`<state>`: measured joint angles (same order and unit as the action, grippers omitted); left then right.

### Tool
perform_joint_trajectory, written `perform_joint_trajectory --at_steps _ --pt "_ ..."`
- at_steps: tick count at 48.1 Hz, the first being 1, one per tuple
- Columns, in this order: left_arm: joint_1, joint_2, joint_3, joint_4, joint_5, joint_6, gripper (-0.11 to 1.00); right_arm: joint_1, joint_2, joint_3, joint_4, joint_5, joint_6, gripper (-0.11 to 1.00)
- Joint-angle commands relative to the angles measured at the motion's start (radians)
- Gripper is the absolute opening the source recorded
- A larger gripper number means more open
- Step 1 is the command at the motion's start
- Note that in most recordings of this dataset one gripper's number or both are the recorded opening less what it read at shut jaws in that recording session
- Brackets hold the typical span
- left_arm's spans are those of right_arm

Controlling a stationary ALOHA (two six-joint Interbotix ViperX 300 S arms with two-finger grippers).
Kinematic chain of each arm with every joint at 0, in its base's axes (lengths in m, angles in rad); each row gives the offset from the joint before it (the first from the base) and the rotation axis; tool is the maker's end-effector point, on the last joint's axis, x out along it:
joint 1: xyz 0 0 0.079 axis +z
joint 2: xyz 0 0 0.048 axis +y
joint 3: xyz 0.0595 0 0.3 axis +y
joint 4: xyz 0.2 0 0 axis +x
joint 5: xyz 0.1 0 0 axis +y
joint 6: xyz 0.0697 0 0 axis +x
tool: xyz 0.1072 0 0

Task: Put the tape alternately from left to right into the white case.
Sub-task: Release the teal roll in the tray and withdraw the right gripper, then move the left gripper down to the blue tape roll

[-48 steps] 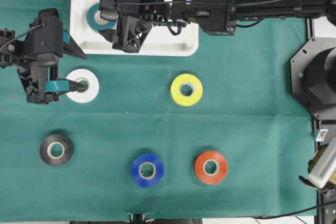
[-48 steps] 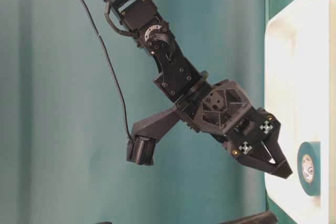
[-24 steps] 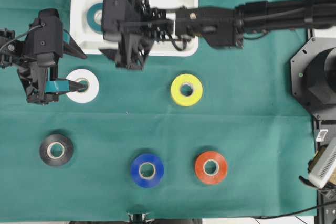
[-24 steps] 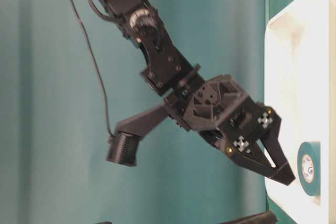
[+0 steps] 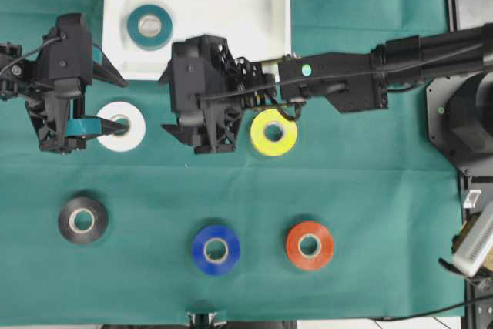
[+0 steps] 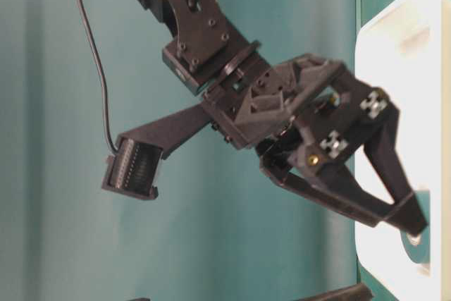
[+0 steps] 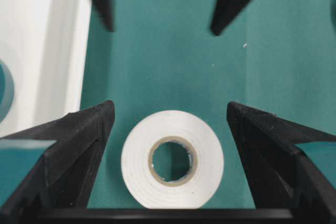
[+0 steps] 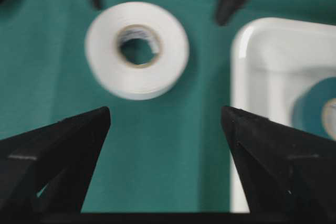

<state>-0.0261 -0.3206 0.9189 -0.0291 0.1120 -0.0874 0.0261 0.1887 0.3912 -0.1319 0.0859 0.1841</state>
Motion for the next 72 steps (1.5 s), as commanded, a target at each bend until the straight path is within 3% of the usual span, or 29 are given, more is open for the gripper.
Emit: perform_joint_trajectory --at_steps 1,19,53,61,72 --pt "-0.003 -0.008 -0.021 0.0 -0.009 0.0 0.91 0.015 -0.043 0.002 0.0 -0.008 0.002 0.63" --pt "-0.003 -0.006 -0.018 0.0 -0.009 0.002 0.91 0.04 -0.083 0.074 0.0 -0.015 0.003 0.63" --pt "-0.031 -0.008 -0.02 0.0 -0.009 -0.008 0.91 0.038 -0.094 0.1 -0.002 -0.018 0.0 0.63" --pt "-0.071 -0.006 -0.023 0.0 -0.02 -0.044 0.91 0.035 -0.094 0.1 -0.005 -0.018 -0.005 0.63" --pt "-0.164 -0.005 -0.023 0.0 -0.044 -0.137 0.91 0.032 -0.094 0.098 -0.067 -0.02 0.0 0.63"
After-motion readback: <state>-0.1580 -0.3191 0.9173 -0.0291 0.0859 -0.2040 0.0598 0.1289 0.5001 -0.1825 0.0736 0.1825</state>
